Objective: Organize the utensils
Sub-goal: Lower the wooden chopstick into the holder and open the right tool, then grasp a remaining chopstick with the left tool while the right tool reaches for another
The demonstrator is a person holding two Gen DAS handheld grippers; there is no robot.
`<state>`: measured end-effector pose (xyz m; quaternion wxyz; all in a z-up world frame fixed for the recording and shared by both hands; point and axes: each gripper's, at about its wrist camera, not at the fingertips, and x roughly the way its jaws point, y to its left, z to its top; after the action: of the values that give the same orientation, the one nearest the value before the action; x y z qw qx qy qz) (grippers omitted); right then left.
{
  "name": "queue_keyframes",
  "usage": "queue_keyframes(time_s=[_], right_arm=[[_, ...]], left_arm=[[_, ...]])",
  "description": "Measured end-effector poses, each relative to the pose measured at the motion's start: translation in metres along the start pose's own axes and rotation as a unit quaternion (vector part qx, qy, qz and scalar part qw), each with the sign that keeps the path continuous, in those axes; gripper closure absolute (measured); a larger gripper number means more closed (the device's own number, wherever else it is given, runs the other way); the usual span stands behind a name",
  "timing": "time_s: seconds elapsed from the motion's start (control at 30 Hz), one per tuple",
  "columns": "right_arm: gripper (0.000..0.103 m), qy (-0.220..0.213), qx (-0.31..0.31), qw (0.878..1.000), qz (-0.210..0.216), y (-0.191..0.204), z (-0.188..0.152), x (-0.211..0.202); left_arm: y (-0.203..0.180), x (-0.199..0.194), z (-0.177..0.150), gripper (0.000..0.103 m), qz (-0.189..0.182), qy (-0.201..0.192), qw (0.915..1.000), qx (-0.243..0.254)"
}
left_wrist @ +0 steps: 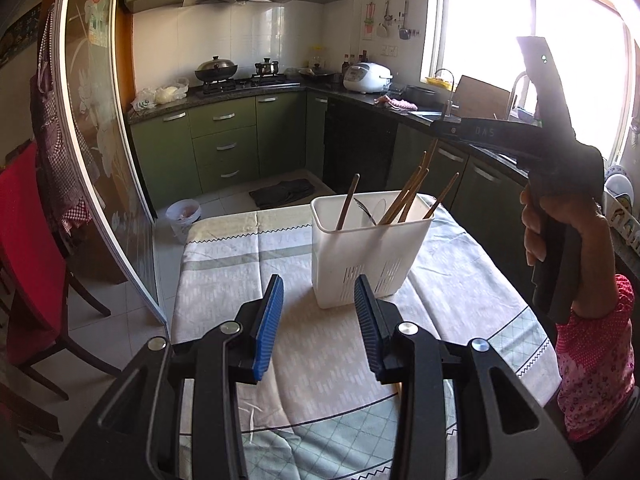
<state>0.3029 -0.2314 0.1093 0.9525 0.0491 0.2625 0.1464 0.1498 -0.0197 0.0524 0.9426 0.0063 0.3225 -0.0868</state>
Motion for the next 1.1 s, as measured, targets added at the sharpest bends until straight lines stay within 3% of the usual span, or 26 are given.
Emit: queue_keyframes(time_s=[0.1,0.23,0.27,0.4,0.73,0.93,1.1], right_arm=[[0.094,-0.005,-0.008,1.0,0.006,0.004,-0.006,-0.01],[0.09,-0.038,-0.015,0.999,0.027,0.007,-0.016,-0.053],[0.085,-0.047,-0.019,0.998,0.031,0.007,-0.021,-0.065],[0.085,-0.059,-0.037,0.997,0.036,0.003,-0.054,-0.109],[0.085,0.005,-0.007,0.999,0.038,-0.039,-0.132,-0.126],[0.085,0.021,0.025,0.999,0.032,-0.066,-0.151,-0.126],[0.085,0.027,0.045,0.998,0.031,-0.082,-0.16,-0.127]], left_arm=[[-0.009,0.012,-0.003,0.068,-0.005,0.017,0.9998,0.004],[-0.026,0.038,-0.012,0.068,-0.024,0.055,0.9982,0.004],[-0.03,0.047,-0.015,0.068,-0.03,0.066,0.9974,0.003],[-0.051,0.09,-0.03,0.068,-0.043,0.114,0.9925,0.005],[-0.068,0.196,-0.063,0.068,-0.04,0.254,0.9659,-0.027],[-0.072,0.205,-0.068,0.069,-0.028,0.265,0.9635,-0.019],[-0.087,0.209,-0.07,0.087,-0.012,0.267,0.9636,0.004]])
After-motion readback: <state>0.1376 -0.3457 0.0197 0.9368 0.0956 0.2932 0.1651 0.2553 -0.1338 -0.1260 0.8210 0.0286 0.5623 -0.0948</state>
